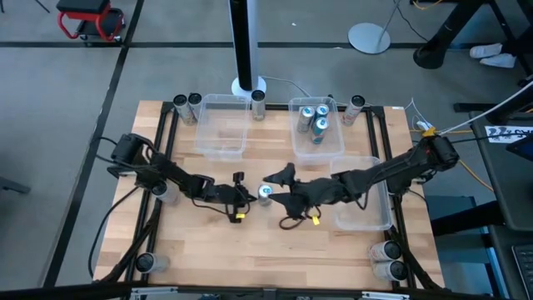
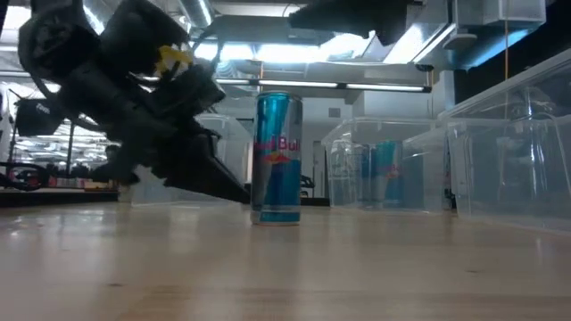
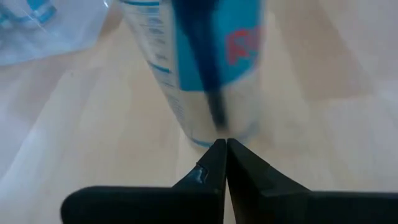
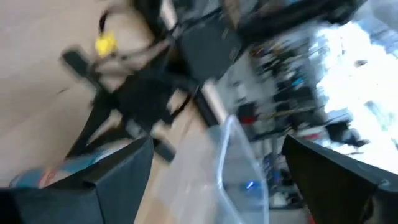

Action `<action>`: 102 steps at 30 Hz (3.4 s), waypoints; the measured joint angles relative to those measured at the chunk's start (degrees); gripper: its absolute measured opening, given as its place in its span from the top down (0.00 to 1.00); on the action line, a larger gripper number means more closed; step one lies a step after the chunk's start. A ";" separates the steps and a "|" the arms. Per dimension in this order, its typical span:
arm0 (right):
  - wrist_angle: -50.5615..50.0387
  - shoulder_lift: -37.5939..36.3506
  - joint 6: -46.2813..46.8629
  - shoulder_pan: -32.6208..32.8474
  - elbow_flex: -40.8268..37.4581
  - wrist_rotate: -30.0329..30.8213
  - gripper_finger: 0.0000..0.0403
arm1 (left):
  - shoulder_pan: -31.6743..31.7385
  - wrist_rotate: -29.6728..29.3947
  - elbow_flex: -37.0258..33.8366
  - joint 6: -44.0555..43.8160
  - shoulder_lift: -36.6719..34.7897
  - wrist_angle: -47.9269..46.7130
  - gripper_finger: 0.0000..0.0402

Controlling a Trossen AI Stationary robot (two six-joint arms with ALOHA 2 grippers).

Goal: Sort soda cans
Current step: Put the blue soda can into the top right transparent bin

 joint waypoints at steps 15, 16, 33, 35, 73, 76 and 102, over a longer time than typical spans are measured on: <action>-32.90 13.11 31.83 -8.94 25.71 -20.87 0.11 | -12.15 -7.87 -8.92 -15.05 -9.08 -16.98 0.98; -34.18 13.48 33.89 -9.40 25.76 -21.79 0.11 | -12.35 -8.71 -9.59 -15.02 -9.06 -15.86 0.98; -37.94 19.58 44.26 -10.00 25.72 -24.66 0.11 | -14.75 -10.43 -11.69 -9.40 -8.78 -8.10 0.98; -37.76 20.16 44.24 -10.00 25.72 -24.63 0.11 | -14.75 -10.51 -11.83 -9.43 -8.78 -7.86 0.98; -80.27 7.50 33.14 -14.32 50.44 -1.74 0.43 | -16.41 -11.17 -12.26 -10.96 -8.80 -7.70 0.98; -81.82 6.13 32.58 -17.70 50.40 -0.41 0.43 | -16.41 -11.12 -12.26 -10.96 -8.80 -7.68 0.98; -57.14 1.22 16.95 -42.23 22.82 -21.33 0.43 | -17.72 -10.82 -12.24 -12.18 -8.80 -7.95 0.98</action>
